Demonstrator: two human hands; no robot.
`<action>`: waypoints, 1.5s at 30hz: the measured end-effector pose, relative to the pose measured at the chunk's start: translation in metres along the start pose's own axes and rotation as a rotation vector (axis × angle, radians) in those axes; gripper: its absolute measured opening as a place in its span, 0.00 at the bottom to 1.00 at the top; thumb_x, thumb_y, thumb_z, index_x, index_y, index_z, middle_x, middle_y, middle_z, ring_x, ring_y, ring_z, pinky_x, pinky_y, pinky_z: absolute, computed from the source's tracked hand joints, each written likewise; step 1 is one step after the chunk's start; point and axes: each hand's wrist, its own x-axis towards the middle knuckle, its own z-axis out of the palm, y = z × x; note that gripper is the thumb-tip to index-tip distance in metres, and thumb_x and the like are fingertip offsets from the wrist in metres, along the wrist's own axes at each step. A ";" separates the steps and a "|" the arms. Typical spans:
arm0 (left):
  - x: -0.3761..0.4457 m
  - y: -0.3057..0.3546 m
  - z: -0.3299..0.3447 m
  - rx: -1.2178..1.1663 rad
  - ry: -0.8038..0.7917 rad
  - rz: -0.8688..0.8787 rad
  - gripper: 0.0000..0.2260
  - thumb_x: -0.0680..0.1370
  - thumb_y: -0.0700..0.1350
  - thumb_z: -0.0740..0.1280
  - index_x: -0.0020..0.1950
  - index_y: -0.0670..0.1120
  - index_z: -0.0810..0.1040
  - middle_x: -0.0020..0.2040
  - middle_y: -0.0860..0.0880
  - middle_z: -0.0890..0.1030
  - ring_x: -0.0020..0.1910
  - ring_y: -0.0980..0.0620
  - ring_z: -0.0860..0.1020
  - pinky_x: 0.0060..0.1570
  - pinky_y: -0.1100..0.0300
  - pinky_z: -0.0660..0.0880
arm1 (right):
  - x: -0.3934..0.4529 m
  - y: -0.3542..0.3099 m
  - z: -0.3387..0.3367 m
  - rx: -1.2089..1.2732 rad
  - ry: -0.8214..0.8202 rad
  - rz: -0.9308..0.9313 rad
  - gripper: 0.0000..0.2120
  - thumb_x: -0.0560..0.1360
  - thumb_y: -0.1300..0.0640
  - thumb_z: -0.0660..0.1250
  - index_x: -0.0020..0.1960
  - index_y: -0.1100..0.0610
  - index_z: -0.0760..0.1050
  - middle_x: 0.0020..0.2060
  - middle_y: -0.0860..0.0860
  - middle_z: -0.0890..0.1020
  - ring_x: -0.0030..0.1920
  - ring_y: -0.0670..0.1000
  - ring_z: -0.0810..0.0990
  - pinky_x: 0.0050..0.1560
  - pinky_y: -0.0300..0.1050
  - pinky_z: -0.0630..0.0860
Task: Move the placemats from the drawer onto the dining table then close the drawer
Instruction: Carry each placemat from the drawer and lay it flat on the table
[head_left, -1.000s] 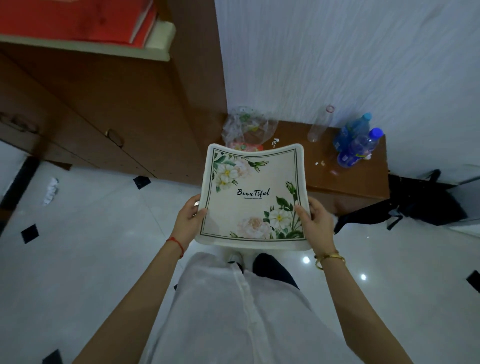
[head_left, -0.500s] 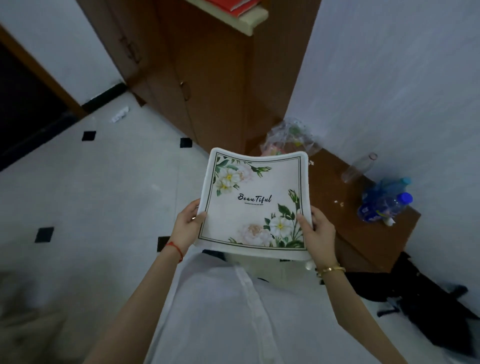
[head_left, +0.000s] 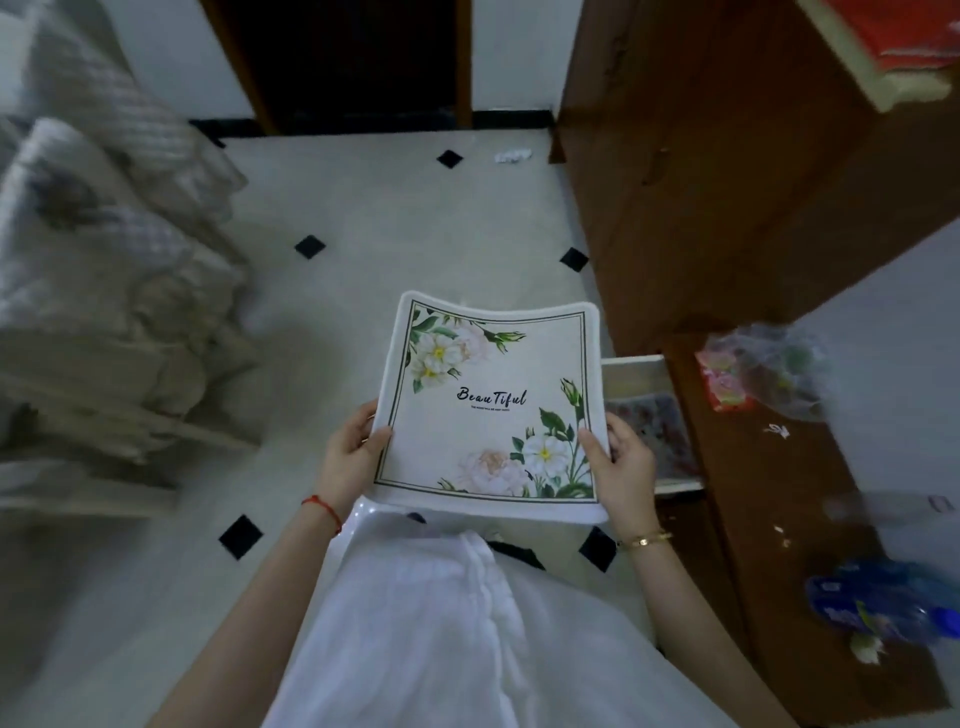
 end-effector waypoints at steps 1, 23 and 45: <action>-0.010 -0.004 -0.014 -0.030 0.055 -0.008 0.15 0.79 0.32 0.59 0.63 0.44 0.73 0.51 0.51 0.81 0.43 0.61 0.81 0.45 0.69 0.77 | 0.001 -0.006 0.013 -0.012 -0.056 -0.018 0.09 0.77 0.56 0.68 0.56 0.47 0.76 0.45 0.46 0.85 0.46 0.47 0.84 0.47 0.46 0.81; -0.123 -0.070 -0.366 -0.338 0.828 -0.017 0.15 0.80 0.34 0.60 0.66 0.43 0.73 0.58 0.46 0.81 0.54 0.49 0.80 0.53 0.61 0.79 | -0.061 -0.163 0.422 -0.005 -0.830 -0.221 0.09 0.77 0.59 0.68 0.56 0.51 0.77 0.46 0.46 0.85 0.47 0.43 0.84 0.47 0.37 0.80; 0.067 -0.009 -0.617 -0.528 1.269 0.091 0.15 0.79 0.33 0.61 0.64 0.41 0.74 0.58 0.44 0.81 0.56 0.46 0.80 0.56 0.55 0.78 | 0.060 -0.381 0.821 -0.207 -1.194 -0.635 0.10 0.76 0.57 0.69 0.57 0.56 0.78 0.42 0.44 0.83 0.38 0.38 0.81 0.40 0.35 0.78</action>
